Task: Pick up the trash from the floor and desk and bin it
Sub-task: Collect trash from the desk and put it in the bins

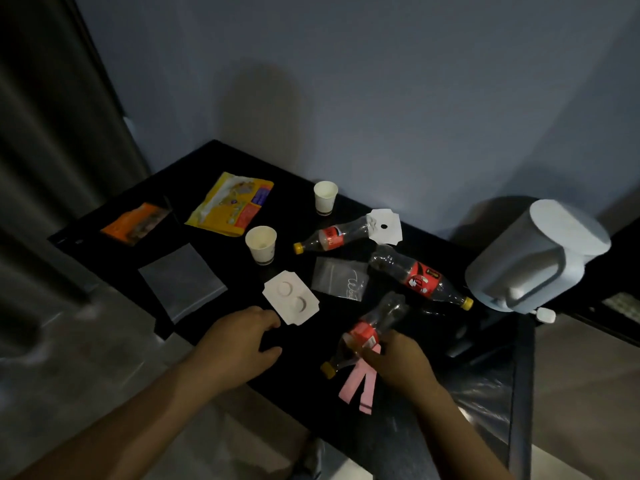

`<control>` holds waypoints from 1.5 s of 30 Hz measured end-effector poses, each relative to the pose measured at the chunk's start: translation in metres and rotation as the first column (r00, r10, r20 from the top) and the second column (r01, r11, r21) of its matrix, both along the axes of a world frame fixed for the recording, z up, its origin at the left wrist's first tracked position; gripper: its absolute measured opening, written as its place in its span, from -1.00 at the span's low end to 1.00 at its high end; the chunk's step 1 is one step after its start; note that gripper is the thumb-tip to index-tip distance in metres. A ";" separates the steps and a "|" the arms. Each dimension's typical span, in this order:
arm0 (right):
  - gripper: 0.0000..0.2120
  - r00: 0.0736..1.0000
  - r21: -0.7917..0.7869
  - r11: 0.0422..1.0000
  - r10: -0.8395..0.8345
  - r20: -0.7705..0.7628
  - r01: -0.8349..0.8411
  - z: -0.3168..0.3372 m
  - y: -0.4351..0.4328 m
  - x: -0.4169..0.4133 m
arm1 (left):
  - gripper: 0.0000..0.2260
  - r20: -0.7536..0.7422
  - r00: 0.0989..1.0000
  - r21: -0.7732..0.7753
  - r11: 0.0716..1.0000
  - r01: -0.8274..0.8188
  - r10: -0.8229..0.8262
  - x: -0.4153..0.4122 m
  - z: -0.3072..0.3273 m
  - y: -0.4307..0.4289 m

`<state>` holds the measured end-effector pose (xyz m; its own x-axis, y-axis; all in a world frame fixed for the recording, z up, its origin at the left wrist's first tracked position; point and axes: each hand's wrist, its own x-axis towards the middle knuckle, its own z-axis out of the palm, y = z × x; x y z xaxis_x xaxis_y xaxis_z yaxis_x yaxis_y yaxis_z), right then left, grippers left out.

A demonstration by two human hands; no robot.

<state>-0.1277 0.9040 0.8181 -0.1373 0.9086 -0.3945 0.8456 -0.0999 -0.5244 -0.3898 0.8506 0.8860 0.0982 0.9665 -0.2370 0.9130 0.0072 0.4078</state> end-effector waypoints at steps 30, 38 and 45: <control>-0.39 0.745 -0.035 0.744 -0.667 0.005 0.667 -0.048 0.031 -0.001 | -0.64 0.040 0.884 -0.256 0.850 0.460 -0.466 0.008 -0.075 0.155; -0.32 0.672 -0.019 0.672 -0.738 0.066 0.740 -0.038 -0.013 0.042 | -0.65 0.020 0.765 -0.310 0.723 0.617 -0.644 0.093 -0.101 0.155; -0.30 0.673 -0.050 0.671 -0.738 0.055 0.740 -0.039 -0.039 0.051 | -0.53 0.007 0.771 -0.331 0.726 0.603 -0.637 0.138 -0.126 0.147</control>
<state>-0.0770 0.8654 0.7794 0.5797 0.6815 -0.4467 0.4951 -0.7300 -0.4712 -0.2520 0.9976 0.7601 0.6098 0.5773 -0.5431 0.7920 -0.4708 0.3887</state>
